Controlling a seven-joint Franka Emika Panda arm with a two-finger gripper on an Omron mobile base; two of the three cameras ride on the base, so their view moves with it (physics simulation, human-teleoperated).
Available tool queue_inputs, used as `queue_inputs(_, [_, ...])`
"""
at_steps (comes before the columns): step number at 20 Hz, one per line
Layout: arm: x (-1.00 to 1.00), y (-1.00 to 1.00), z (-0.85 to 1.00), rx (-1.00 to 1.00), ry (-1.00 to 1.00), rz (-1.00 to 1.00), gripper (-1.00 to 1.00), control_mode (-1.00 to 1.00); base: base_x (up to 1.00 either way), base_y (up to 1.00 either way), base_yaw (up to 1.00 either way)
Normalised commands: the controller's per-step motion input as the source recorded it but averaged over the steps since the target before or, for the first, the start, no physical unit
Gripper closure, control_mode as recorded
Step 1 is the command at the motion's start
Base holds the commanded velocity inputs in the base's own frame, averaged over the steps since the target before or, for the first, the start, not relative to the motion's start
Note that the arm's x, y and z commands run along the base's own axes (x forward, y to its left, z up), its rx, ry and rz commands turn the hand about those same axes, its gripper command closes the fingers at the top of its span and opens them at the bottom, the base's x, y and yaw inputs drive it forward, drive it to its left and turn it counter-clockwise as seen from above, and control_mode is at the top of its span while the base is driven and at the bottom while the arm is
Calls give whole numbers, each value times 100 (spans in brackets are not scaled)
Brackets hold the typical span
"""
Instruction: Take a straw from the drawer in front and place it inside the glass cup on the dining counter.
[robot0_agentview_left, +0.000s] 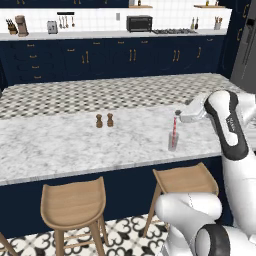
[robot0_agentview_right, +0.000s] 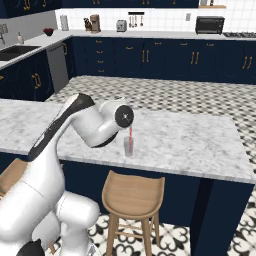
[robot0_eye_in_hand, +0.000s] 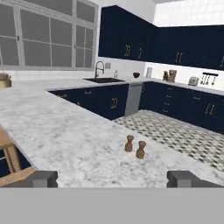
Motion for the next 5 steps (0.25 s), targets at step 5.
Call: queue_inputs(5, [-53,71,29,-26,44,-8,-100,-100,0,0,0])
